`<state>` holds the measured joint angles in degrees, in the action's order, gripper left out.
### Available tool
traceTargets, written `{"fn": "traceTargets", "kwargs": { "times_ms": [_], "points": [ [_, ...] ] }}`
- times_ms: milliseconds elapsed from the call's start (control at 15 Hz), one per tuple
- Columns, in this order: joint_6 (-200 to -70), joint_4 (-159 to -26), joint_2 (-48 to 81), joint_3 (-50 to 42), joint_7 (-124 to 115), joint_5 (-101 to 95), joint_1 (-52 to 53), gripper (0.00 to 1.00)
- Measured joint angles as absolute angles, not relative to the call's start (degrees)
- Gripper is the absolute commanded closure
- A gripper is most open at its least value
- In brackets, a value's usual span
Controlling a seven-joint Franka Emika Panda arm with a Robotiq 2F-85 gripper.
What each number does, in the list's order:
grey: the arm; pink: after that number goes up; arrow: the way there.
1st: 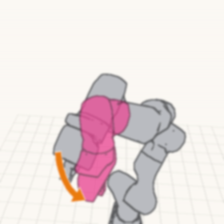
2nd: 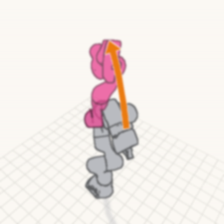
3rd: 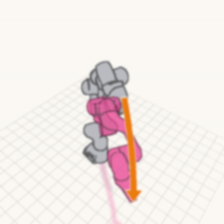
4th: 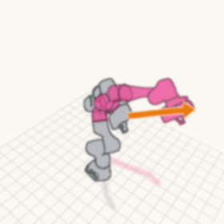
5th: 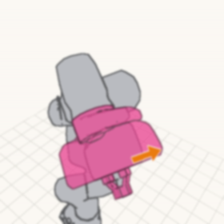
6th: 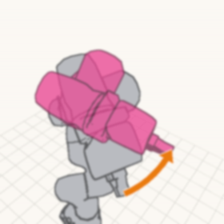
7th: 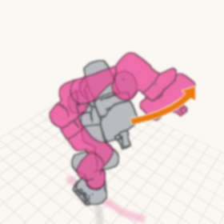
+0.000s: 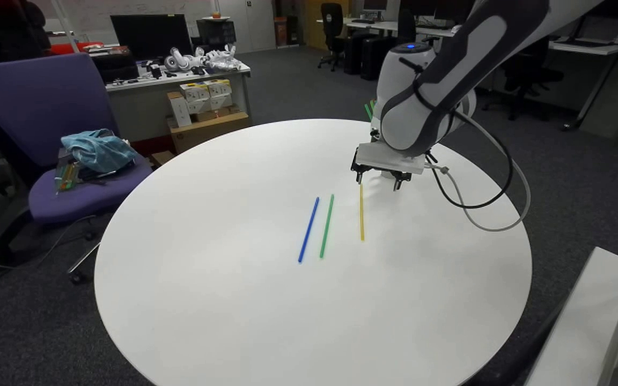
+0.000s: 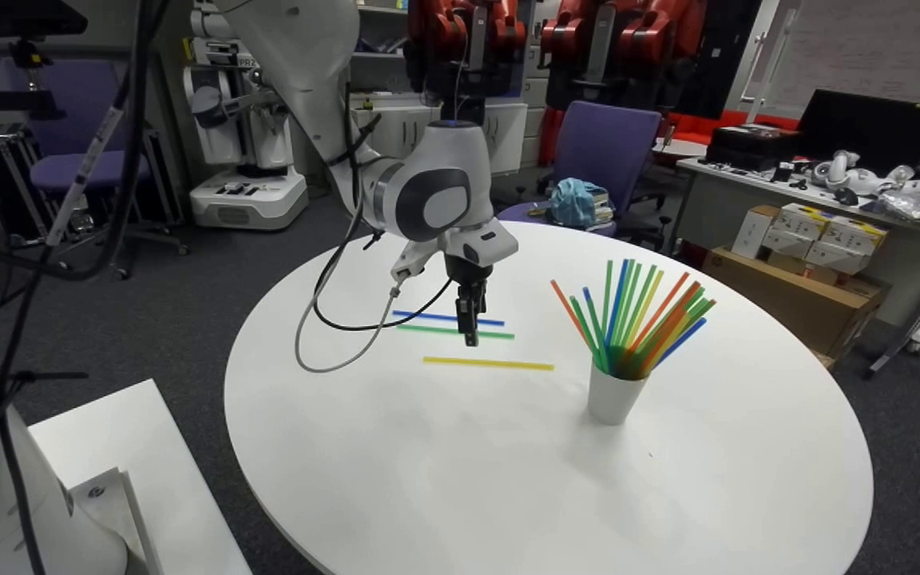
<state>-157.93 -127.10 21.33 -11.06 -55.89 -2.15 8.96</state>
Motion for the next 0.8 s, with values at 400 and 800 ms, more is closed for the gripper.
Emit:
{"fn": "traceTargets", "kwargs": {
  "times_ms": [400,800],
  "points": [
    [-150.0,-120.9,25.3,-11.5,-57.9,-4.6,11.1,0.00],
    [-150.0,-118.3,28.8,-10.9,-58.8,-4.5,11.2,0.00]
  ]
}}
